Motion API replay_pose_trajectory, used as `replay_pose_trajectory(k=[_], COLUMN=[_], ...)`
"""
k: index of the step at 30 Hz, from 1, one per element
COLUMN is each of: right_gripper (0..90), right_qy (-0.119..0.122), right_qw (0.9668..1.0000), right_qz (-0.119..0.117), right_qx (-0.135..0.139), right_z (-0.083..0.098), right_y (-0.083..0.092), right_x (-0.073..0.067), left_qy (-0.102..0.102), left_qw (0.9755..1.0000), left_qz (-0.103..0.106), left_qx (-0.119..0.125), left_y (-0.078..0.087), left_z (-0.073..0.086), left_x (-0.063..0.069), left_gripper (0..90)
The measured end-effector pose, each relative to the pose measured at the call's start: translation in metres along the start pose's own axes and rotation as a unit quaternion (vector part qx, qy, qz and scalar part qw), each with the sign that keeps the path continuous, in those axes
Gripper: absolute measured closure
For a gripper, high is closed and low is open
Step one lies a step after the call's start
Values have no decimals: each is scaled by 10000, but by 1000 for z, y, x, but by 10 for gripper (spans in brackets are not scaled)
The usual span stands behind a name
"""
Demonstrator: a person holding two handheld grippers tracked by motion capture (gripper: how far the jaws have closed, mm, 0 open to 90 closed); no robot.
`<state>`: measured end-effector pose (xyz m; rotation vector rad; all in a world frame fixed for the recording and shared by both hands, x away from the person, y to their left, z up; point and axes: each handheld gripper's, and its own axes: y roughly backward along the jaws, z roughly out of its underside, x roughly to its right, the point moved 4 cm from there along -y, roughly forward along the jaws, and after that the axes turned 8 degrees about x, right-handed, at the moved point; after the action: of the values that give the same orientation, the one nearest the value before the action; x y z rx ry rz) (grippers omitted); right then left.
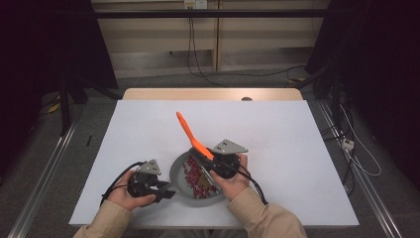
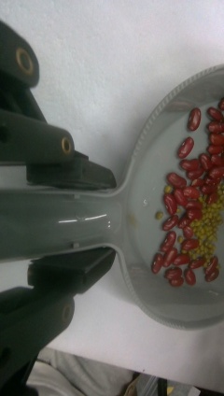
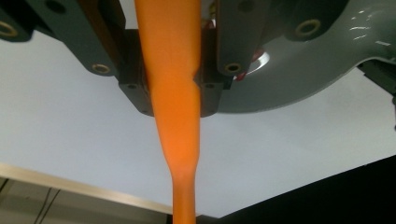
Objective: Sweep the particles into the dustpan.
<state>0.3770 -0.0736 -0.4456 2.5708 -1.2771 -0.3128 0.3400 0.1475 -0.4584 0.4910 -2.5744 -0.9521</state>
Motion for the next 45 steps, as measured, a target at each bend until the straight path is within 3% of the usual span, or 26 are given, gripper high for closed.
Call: replay_pose_trajectory(k=[4,10,15,20,26,31,37,45], right_gripper=[713,712,712,712,712,712,712,712], right_qy=[-4,-107,-151,-129,-165,-179,-230,-249], right_qw=[9997,9991,9989,9990,9986,9985,9982,9983], right_qz=[147,360,435,430,488,502,543,519], right_qx=[171,197,43,77,98,105,101,84], right_z=[-10,-12,-4,-6,-7,-6,-5,-5], right_y=[8,18,18,21,26,29,32,31], right_x=[16,40,48,52,62,68,74,76], left_qy=[-35,-161,-136,-129,-56,97,281,425], left_qw=[10000,9997,9996,9987,9972,9946,9888,9843], left_qz=[-69,-182,-225,-389,-435,-630,-919,-1157], left_qx=[9,-93,117,295,599,823,1145,1260], left_y=[-1,-6,-6,-5,1,5,12,20], left_z=[-1,-2,1,3,1,-1,-5,-6], left_x=[1,5,5,3,-1,-7,-15,-25], left_gripper=[572,630,633,633,633,632,632,632])
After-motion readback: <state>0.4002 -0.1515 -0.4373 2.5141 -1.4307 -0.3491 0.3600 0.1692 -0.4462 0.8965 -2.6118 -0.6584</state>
